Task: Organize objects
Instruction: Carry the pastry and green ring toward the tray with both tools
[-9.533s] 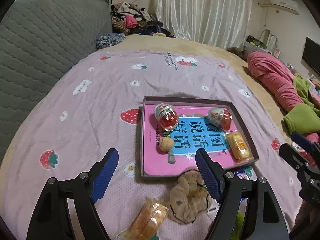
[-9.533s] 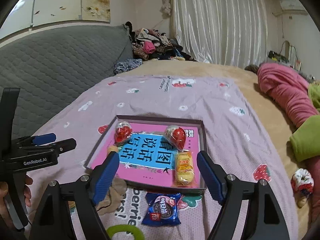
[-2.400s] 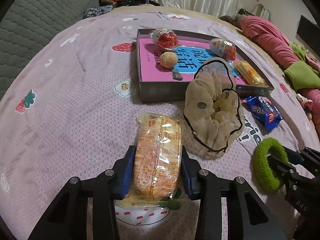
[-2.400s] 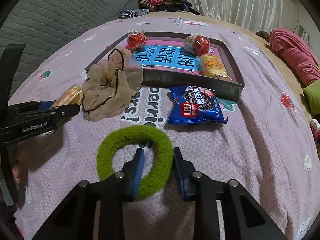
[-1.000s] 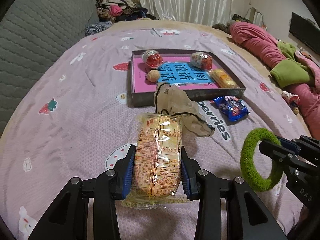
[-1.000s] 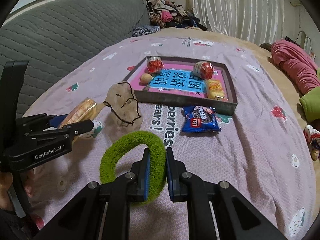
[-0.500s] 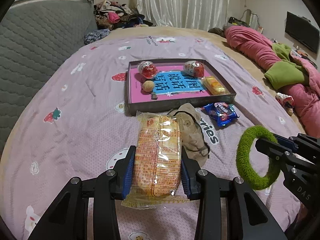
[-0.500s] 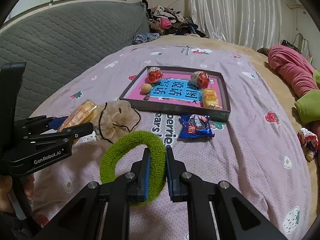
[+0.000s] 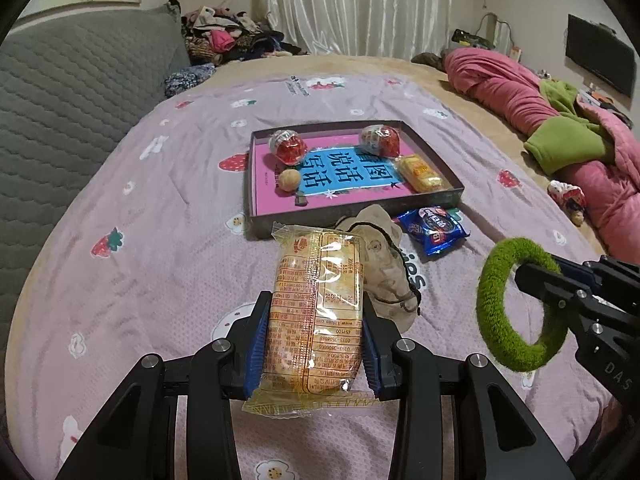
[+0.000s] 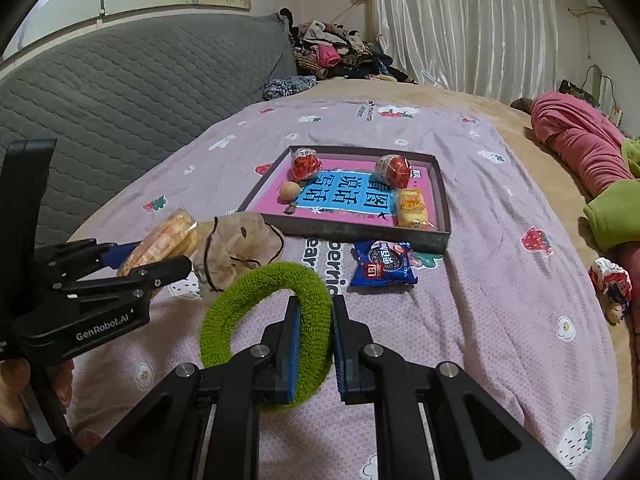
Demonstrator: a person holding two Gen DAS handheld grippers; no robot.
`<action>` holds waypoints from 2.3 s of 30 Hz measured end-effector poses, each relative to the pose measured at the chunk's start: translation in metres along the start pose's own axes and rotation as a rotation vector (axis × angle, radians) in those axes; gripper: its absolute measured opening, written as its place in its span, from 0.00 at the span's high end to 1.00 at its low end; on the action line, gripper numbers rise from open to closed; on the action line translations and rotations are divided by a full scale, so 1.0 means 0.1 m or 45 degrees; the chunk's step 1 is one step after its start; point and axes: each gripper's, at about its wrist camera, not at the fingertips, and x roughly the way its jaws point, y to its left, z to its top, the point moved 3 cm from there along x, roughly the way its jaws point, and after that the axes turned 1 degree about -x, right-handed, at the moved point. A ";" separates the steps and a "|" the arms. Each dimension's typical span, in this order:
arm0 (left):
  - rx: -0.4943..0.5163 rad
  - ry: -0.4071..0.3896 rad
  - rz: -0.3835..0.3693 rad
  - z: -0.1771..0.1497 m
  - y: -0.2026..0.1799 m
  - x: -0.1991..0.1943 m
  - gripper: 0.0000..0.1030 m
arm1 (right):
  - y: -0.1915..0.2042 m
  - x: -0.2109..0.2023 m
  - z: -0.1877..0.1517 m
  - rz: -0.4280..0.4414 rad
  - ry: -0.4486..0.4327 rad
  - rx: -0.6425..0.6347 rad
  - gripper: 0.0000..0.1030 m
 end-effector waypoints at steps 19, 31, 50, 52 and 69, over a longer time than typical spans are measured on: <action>0.025 -0.037 0.000 0.22 -0.10 -0.12 0.60 | -0.10 -0.17 0.18 -0.002 -0.048 0.023 0.86; 0.023 -0.034 -0.004 0.31 -0.10 -0.05 0.60 | -0.13 -0.11 0.25 -0.004 -0.041 0.027 0.86; 0.014 -0.054 -0.008 0.66 -0.05 0.06 0.60 | -0.20 0.01 0.59 -0.021 -0.058 0.012 0.86; 0.012 -0.054 -0.008 0.69 -0.05 0.09 0.60 | -0.22 0.03 0.63 -0.022 -0.059 0.012 0.86; 0.023 -0.068 0.004 1.00 0.00 0.27 0.60 | -0.34 0.24 0.91 -0.040 -0.072 0.001 0.86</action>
